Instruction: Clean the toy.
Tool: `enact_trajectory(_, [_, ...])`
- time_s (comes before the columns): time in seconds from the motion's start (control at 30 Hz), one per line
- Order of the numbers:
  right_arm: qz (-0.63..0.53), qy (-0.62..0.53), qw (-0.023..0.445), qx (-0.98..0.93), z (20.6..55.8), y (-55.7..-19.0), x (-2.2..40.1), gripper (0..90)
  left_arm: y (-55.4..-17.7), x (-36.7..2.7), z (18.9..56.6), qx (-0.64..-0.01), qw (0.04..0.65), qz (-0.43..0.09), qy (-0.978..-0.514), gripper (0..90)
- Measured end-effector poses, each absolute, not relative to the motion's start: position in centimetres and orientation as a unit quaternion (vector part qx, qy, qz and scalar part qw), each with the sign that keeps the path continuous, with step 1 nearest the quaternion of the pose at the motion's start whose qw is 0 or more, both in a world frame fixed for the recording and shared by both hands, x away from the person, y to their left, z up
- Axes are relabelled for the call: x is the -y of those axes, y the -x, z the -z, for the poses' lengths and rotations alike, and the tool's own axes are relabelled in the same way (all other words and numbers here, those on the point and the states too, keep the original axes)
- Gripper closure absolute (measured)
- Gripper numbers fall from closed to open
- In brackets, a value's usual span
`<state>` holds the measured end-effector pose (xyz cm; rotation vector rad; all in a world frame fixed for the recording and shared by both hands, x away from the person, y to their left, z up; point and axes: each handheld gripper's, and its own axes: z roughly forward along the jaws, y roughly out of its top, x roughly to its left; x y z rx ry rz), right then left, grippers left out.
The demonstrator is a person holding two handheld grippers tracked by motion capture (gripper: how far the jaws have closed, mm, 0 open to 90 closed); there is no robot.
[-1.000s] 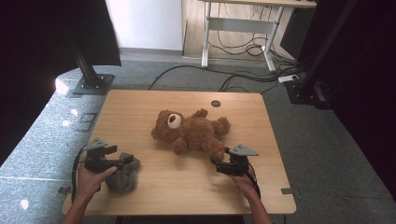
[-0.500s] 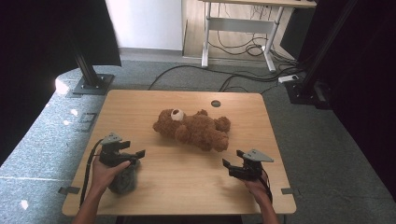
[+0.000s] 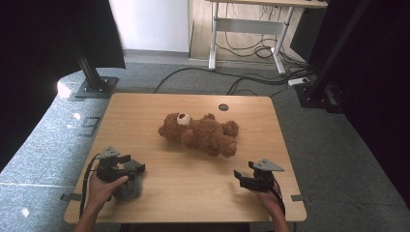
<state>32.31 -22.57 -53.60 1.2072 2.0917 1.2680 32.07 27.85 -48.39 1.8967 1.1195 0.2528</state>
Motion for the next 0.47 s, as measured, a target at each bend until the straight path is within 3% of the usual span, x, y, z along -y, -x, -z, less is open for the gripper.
enact_trajectory(0.47, [-0.461, -0.432, 0.206, -0.748, 53.59, -32.49, 22.55, 23.2, -31.96, -27.82, 48.33, -0.449, 0.450, -0.096, -0.766, 16.0])
